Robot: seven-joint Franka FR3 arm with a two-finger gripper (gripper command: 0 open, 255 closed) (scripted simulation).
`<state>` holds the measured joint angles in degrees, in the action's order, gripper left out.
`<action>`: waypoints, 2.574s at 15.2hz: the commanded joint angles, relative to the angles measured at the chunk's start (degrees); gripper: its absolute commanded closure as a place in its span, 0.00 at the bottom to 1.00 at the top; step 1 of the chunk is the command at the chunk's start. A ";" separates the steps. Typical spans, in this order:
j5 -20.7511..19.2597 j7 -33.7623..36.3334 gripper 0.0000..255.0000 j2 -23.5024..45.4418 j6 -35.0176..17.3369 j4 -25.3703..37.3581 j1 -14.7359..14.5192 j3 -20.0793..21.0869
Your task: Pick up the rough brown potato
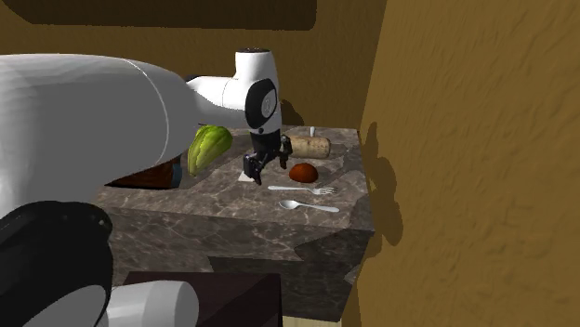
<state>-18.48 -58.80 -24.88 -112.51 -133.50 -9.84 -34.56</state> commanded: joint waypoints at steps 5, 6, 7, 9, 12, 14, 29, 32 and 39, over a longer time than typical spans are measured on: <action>6.93 -20.58 0.00 15.23 -8.39 7.45 -5.76 -9.59; 9.20 -24.42 0.00 18.23 -9.48 8.98 -6.49 -10.81; 11.75 -28.39 0.00 21.34 -10.45 10.58 -7.02 -11.83; 17.47 -36.50 0.00 27.76 -11.88 14.04 -7.22 -12.94; 25.59 -47.69 0.00 36.85 -12.74 19.86 -4.64 -11.41; 29.73 -53.90 0.00 42.13 -12.73 24.09 -2.04 -9.22; 34.08 -57.86 1.00 47.61 -17.24 24.09 0.73 -6.24; 34.03 -57.79 1.00 47.54 -17.26 24.01 0.66 -6.26; 31.91 -56.61 1.00 45.07 -14.28 25.04 -0.34 -7.49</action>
<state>13.79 -115.67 20.56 -127.42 -108.79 -10.01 -41.87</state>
